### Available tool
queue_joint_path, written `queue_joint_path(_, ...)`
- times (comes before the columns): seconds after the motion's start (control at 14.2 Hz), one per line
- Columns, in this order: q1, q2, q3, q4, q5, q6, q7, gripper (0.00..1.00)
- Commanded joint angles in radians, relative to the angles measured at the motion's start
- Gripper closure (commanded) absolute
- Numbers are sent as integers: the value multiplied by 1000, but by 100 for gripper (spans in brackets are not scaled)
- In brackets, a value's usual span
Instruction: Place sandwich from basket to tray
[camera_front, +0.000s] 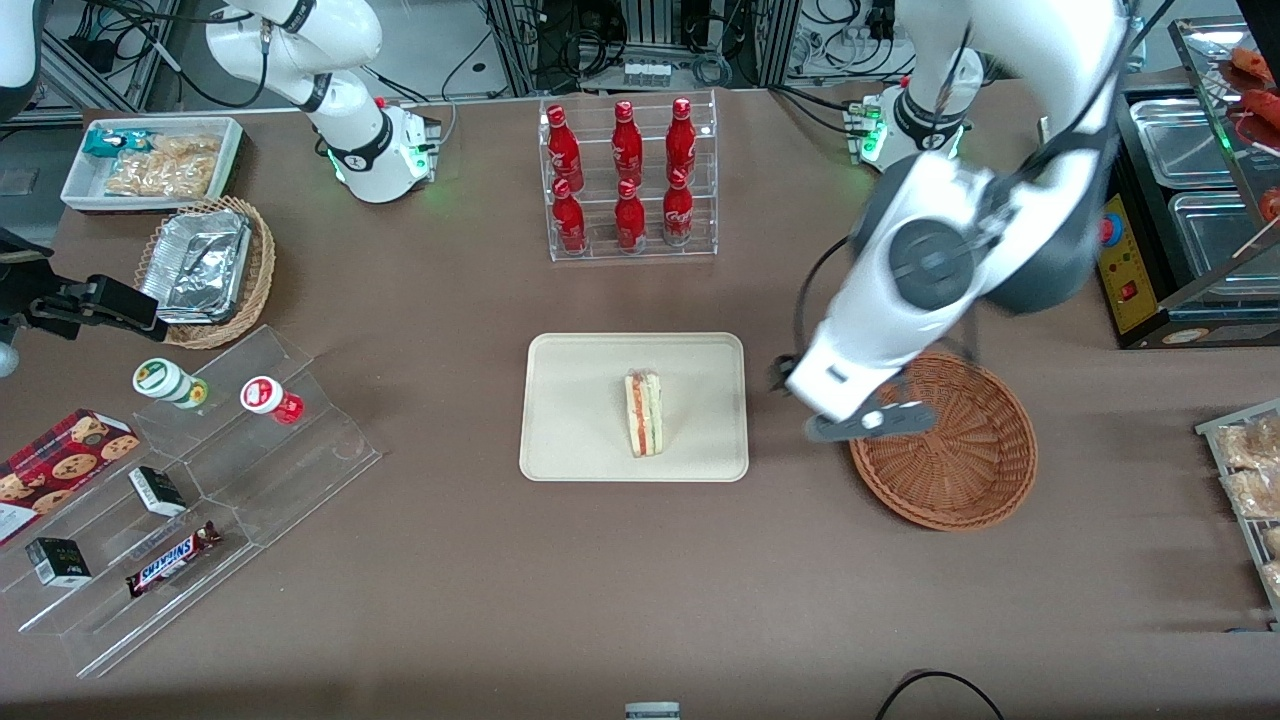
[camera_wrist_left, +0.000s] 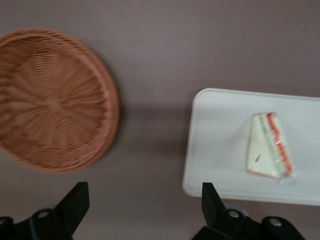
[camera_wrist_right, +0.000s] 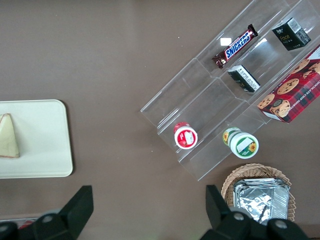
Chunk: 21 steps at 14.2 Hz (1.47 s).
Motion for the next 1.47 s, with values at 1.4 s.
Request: queue_joint_path(1.4, 354, -330, -2, -70, 18, -266, 376, 0)
